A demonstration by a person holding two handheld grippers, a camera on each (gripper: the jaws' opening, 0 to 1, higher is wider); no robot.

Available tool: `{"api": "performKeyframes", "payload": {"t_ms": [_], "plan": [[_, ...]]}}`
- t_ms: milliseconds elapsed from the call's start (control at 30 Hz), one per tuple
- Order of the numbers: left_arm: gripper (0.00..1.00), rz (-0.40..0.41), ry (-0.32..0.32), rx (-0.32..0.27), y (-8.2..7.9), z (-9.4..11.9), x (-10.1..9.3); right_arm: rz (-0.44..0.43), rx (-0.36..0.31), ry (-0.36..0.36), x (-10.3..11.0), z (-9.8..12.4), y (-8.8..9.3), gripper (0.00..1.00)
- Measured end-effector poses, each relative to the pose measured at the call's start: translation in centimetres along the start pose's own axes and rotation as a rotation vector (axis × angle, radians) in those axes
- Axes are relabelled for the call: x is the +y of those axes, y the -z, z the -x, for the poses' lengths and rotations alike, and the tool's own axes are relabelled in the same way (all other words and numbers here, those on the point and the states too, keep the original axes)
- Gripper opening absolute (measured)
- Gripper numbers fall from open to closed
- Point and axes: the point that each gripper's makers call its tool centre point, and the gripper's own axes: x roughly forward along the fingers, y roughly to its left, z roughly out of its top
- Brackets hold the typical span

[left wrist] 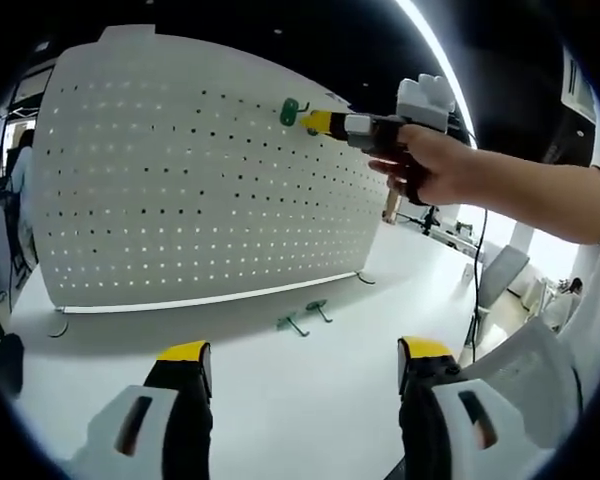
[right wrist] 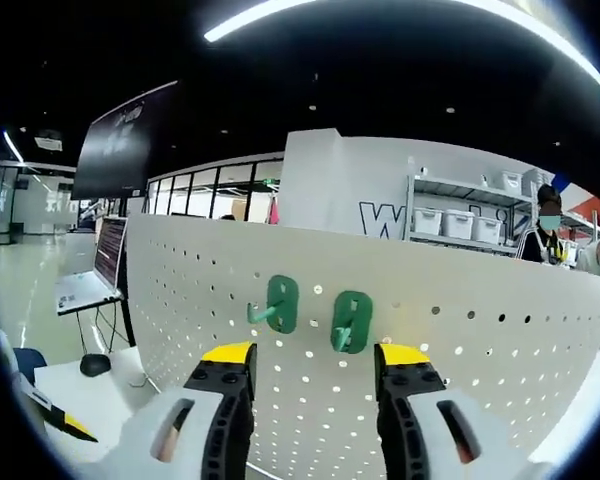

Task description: Insert the hook assembly into the mounting plate slot until the hook locks in place.

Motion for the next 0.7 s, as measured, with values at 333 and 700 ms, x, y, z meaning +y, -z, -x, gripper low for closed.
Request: {"api": "performKeyframes", "payload": {"t_ms": [333, 700], "plan": [[0.78, 0.002, 0.0, 0.001, 0.1, 0.1, -0.1, -0.021, -0.005, -0.006, -0.1, 0.2, 0.0, 0.49], [0.78, -0.004, 0.001, 0.004, 0.2, 0.1, -0.1, -0.112, -0.068, -0.174, 1.0, 2.4, 0.7, 0.6]]}}
